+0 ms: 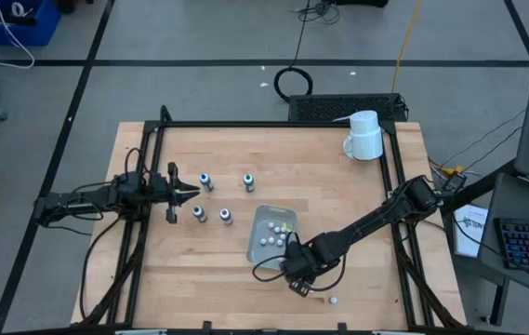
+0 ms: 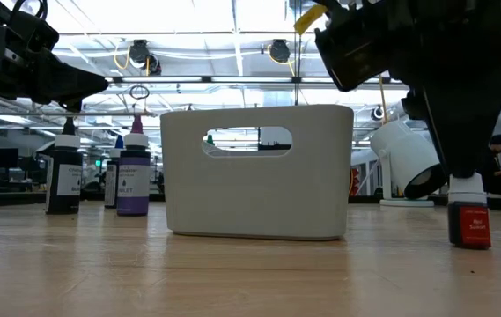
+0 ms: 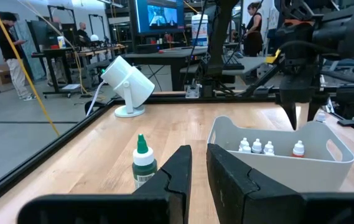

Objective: Pick & Place food coloring
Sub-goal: Put the small red food coloring bottle into the white bin

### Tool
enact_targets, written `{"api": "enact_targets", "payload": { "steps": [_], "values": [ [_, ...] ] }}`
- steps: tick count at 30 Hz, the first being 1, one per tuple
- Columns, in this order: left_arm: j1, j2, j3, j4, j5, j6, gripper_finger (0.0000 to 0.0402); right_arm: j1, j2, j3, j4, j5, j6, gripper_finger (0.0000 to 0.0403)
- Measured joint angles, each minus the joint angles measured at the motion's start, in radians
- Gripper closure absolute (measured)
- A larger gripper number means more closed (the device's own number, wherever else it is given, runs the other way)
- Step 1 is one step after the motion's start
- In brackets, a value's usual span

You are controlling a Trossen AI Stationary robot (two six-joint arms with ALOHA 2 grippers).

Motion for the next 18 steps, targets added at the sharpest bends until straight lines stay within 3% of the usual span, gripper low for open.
{"api": "enact_targets", "payload": {
  "steps": [18],
  "values": [
    [0.000,0.000,0.000,0.000,0.000,0.000,0.0344,0.000,0.001,-0.058,0.098,-0.047,-0.001,0.0307]
  ]
}}
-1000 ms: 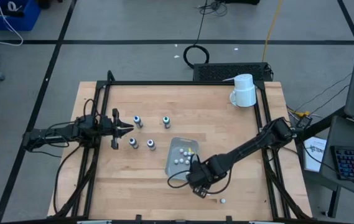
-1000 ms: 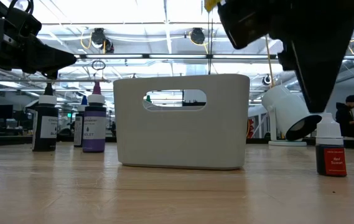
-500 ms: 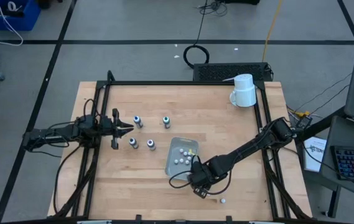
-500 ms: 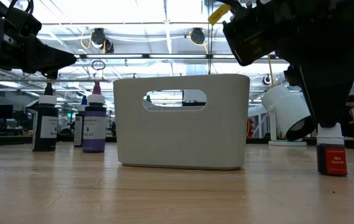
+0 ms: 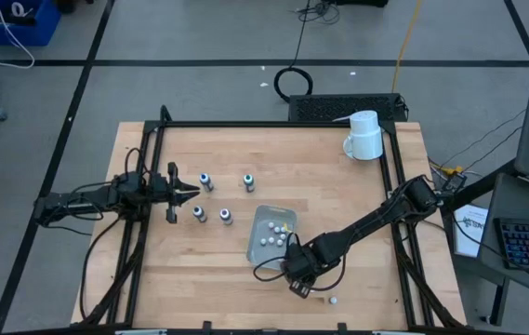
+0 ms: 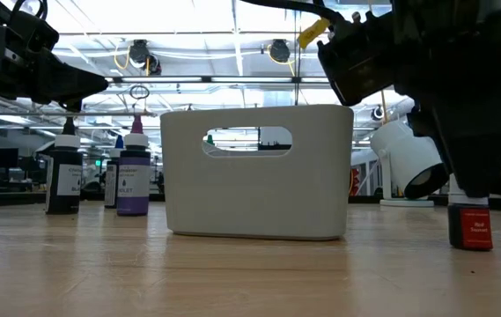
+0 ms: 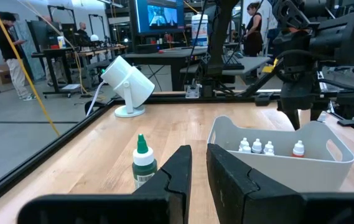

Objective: Pick & Place food coloring
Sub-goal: Put the small red food coloring bottle into the white bin

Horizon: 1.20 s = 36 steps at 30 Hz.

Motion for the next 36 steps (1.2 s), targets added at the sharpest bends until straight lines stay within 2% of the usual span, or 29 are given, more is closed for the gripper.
{"api": "enact_targets", "payload": {
  "steps": [36],
  "values": [
    [0.000,0.000,0.000,0.000,0.000,0.000,0.0344,-0.009,0.000,0.000,0.001,0.058,-0.045,0.0315]
  ]
}}
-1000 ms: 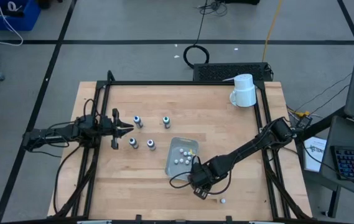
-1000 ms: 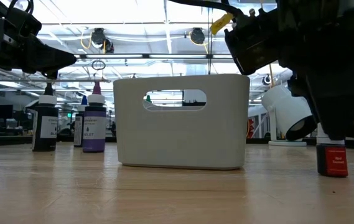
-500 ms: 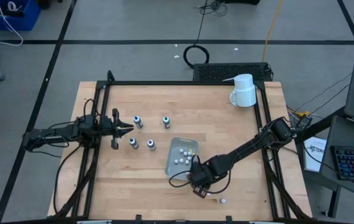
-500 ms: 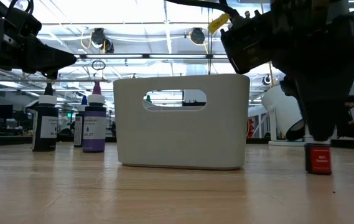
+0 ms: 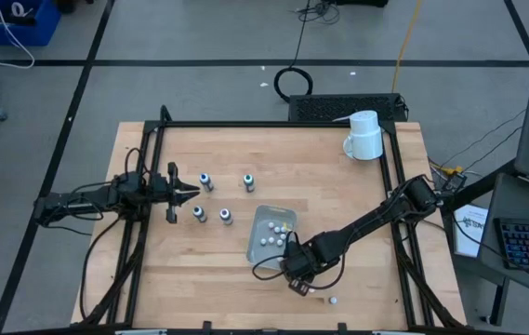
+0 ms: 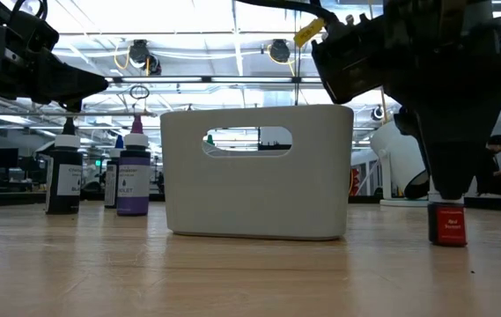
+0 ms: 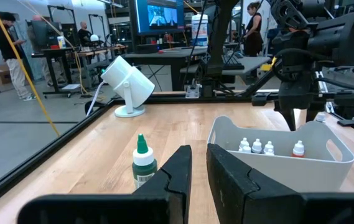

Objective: Pick & Place food coloring
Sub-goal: Put the small red food coloring bottle into the white bin

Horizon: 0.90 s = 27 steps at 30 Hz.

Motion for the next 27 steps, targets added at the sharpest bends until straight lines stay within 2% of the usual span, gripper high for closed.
{"api": "enact_targets", "payload": {
  "steps": [6,17,27],
  "values": [
    [0.000,0.000,0.000,0.000,0.000,0.000,0.0344,0.000,0.000,0.001,0.000,0.002,-0.040,0.0359],
    [0.000,0.000,0.000,0.000,0.000,0.000,0.0344,0.000,-0.013,0.001,-0.012,0.056,-0.094,0.0359],
    [0.000,0.000,0.000,0.000,0.000,0.000,0.0344,-0.013,-0.184,0.001,-0.157,0.164,-0.087,0.0359]
  ]
}}
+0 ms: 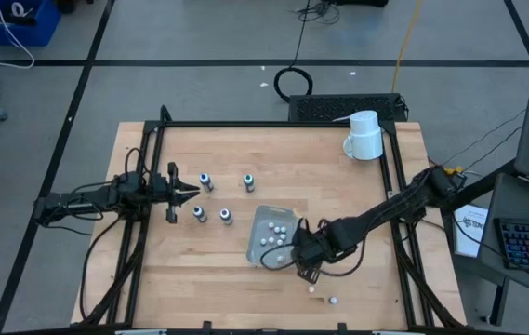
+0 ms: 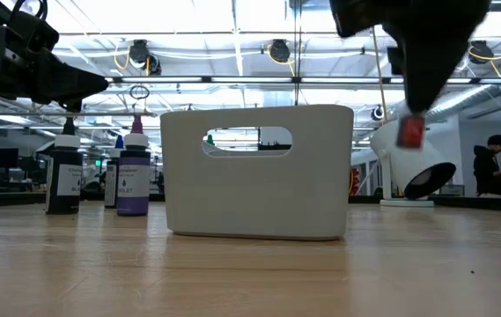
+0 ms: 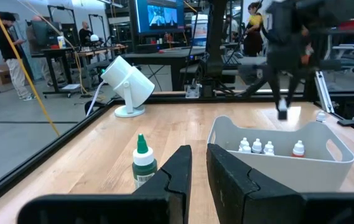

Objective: Pick & Place food coloring
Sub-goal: Put the small red food coloring bottle into the white bin

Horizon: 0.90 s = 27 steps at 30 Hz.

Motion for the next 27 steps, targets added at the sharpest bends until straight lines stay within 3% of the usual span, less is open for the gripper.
{"api": "enact_targets", "payload": {
  "steps": [5,9,19,27],
  "values": [
    [0.000,0.000,0.000,0.000,0.000,0.000,0.0344,-0.058,-0.071,0.014,-0.029,0.015,-0.062,0.0359],
    [0.000,0.000,0.000,0.000,0.000,0.000,0.0344,-0.129,-0.063,0.123,-0.117,0.015,-0.191,0.0359],
    [0.000,0.000,0.000,-0.001,0.000,0.000,0.0344,-0.258,0.179,0.555,-0.409,0.043,-0.509,0.0359],
    [0.000,0.000,0.000,-0.001,0.000,0.000,0.0344,-0.347,0.300,0.587,-0.395,-0.017,-0.638,0.0359]
  ]
}}
